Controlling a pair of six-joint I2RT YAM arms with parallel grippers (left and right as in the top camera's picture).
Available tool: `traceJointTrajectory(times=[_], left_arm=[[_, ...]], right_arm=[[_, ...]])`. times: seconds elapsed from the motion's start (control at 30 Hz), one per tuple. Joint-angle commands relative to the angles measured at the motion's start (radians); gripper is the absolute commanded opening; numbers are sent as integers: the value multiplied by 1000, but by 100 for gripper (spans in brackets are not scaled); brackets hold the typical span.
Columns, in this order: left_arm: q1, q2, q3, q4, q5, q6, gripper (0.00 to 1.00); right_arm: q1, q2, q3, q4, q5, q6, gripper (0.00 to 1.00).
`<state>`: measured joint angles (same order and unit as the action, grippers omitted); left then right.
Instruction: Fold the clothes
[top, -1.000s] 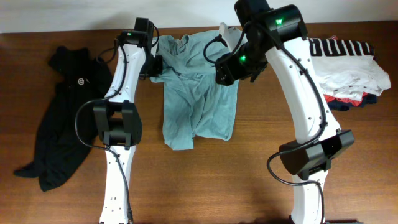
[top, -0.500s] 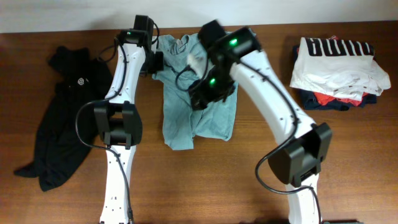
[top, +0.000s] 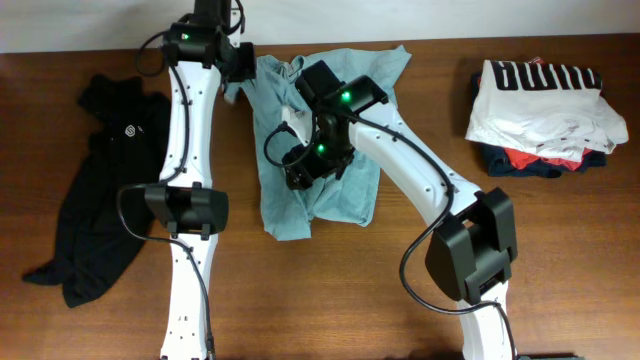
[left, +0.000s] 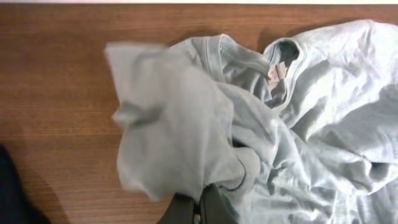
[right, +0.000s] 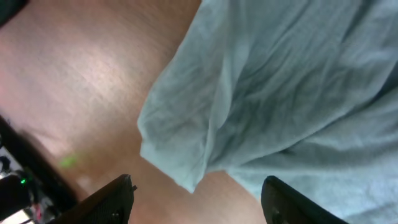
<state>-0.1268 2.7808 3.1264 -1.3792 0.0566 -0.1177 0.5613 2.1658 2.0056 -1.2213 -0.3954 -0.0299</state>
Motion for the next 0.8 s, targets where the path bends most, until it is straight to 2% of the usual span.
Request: traceJointTrajectory(times=[0.0, 0.27, 0.63, 0.77], left_arm=[[7, -31, 13, -3, 11, -10, 1], [7, -46, 13, -6, 11, -10, 1], [8, -100, 13, -3, 11, -9, 1], [8, -125, 13, 2, 11, -9, 1]], right_arm=[[21, -26, -62, 53, -16, 5, 71], [29, -26, -241, 260, -18, 10, 71], [76, -26, -329, 340, -69, 10, 70], [103, -26, -329, 355, -69, 13, 64]])
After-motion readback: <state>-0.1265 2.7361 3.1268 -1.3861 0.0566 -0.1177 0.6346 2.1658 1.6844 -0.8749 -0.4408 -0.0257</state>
